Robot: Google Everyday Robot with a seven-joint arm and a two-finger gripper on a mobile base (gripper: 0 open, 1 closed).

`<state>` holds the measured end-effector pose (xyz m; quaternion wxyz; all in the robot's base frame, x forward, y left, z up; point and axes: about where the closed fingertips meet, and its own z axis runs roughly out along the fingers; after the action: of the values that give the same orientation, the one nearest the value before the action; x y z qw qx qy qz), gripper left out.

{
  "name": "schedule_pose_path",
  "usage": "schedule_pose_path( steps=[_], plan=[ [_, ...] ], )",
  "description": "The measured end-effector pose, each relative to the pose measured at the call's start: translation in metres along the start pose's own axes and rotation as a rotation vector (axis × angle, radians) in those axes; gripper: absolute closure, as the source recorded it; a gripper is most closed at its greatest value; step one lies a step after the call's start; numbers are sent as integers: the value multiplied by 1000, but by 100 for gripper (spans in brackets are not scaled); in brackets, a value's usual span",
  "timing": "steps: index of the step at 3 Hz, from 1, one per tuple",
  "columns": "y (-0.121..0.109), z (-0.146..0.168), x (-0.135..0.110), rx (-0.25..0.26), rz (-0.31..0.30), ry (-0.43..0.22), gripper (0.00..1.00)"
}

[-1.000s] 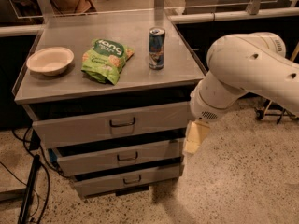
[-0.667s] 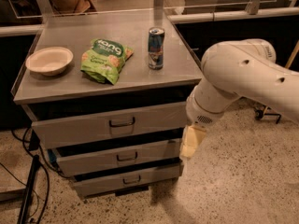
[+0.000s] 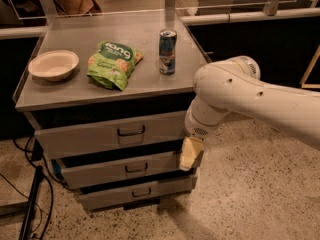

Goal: Open top drawer

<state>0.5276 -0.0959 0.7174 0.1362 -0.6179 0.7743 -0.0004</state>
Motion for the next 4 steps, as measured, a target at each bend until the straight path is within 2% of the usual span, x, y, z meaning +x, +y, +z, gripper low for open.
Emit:
schedule_pose_path(
  steps=[3, 4],
  plan=[
    [-37, 35, -16, 28, 16, -16, 0],
    [-62, 61, -22, 36, 11, -18, 0]
  ],
)
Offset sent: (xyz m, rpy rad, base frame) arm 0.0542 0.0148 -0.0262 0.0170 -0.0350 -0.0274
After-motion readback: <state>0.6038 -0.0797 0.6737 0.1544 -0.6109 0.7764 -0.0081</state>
